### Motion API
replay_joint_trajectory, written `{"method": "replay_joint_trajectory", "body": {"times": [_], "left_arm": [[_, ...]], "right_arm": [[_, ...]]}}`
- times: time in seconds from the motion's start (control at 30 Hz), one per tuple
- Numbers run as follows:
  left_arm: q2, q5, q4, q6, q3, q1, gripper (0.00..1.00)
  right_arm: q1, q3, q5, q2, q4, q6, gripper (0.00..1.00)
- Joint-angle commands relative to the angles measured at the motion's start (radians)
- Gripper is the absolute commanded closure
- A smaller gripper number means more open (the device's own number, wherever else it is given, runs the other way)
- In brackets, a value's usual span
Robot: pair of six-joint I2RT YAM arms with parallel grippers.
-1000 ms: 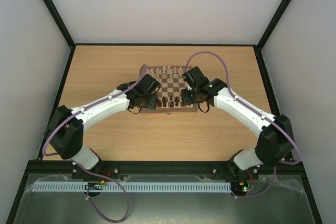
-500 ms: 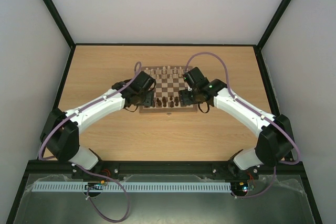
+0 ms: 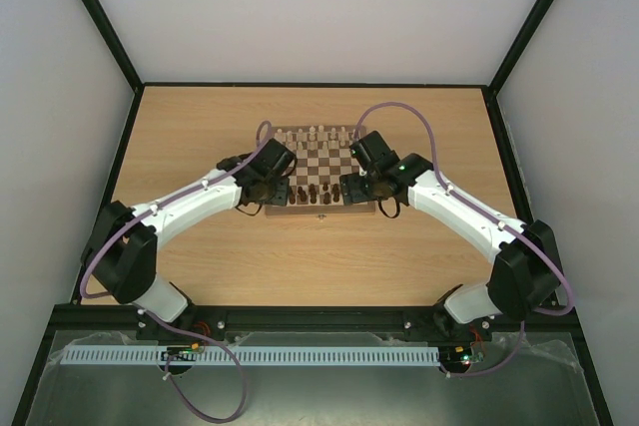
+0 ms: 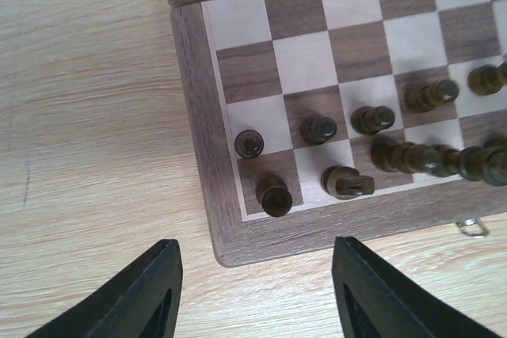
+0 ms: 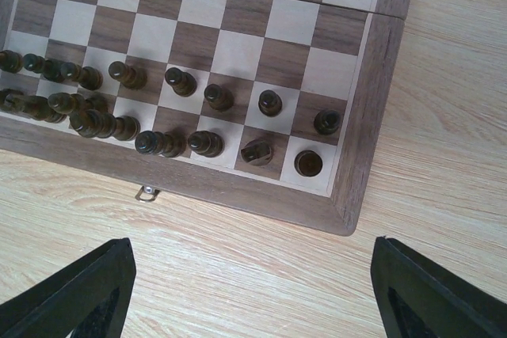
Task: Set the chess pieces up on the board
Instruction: Adjust the chess piece on the chessboard.
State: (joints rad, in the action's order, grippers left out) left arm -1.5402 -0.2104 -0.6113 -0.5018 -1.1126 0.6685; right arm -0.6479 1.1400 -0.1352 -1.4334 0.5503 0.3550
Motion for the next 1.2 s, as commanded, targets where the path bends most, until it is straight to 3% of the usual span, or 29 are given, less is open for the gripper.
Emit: {"method": "replay_joint_trajectory", "body": {"times": [0.0, 0.2, 0.43, 0.8, 1.17], "left_arm": [[-0.032, -0.004, 0.015, -0.006, 0.027, -0.006, 0.47], [-0.079, 0.014, 0.041, -0.004, 0.03, -0.004, 0.57], [-0.11, -0.012, 0.045, 0.0, -0.008, -0.032, 0.55], [-0.213, -0.002, 0.058, 0.014, -0.082, -0.06, 0.69], [-0.239, 0.015, 0.074, 0.019, -0.093, -0.065, 0.77]], "right_arm": [[0.004, -0.015, 0.006, 0.021, 0.011, 0.004, 0.18], [0.003, -0.019, 0.013, 0.021, 0.007, 0.001, 0.19], [0.004, -0.021, 0.019, 0.024, 0.005, 0.0, 0.21], [0.004, -0.027, 0.026, 0.03, 0.003, -0.001, 0.22], [0.004, -0.033, 0.031, 0.033, -0.001, -0.002, 0.23]]}}
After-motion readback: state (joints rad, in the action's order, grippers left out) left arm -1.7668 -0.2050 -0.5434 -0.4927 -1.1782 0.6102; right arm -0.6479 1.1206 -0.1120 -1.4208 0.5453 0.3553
